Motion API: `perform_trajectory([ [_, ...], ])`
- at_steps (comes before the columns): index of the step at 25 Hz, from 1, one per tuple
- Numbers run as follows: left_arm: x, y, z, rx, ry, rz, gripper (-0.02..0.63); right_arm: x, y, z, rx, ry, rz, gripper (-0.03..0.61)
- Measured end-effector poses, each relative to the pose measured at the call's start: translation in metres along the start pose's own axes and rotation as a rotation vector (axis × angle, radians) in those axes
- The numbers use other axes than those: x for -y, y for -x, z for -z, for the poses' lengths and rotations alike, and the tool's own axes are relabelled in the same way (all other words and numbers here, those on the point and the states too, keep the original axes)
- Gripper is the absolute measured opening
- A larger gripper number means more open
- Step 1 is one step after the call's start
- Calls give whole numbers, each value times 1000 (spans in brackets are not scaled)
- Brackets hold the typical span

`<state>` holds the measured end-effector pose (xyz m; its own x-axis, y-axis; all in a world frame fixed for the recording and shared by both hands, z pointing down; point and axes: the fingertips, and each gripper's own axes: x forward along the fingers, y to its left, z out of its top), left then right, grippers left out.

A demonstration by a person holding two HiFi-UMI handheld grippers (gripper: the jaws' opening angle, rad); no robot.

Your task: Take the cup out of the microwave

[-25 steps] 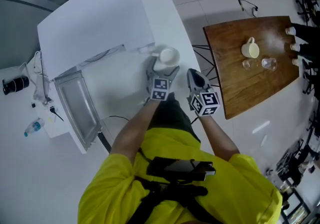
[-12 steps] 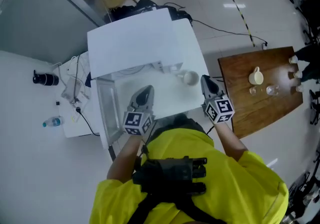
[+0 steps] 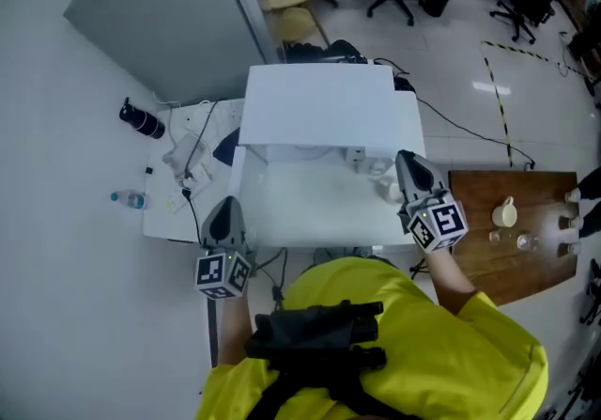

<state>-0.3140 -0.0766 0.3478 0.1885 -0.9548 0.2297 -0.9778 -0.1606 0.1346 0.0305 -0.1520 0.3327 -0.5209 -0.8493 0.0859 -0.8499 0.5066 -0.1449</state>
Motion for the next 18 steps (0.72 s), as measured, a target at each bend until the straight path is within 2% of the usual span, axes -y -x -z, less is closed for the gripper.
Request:
perform_trajectory([
  [5,-7,1,4,1,-18,-32,6,-26,-7,-8,4,23,-50,3],
  [10,27,-14,-12,62,-63,66,6,-27,-2,-15,27,31,-48,3],
  [14,34,-27,-15,41,-39,89,6,-18,4,-11,7,22,-22,3],
  [18,42,-32,-4,-1,-31,125,6,-16,14,-5,14,10,5,3],
])
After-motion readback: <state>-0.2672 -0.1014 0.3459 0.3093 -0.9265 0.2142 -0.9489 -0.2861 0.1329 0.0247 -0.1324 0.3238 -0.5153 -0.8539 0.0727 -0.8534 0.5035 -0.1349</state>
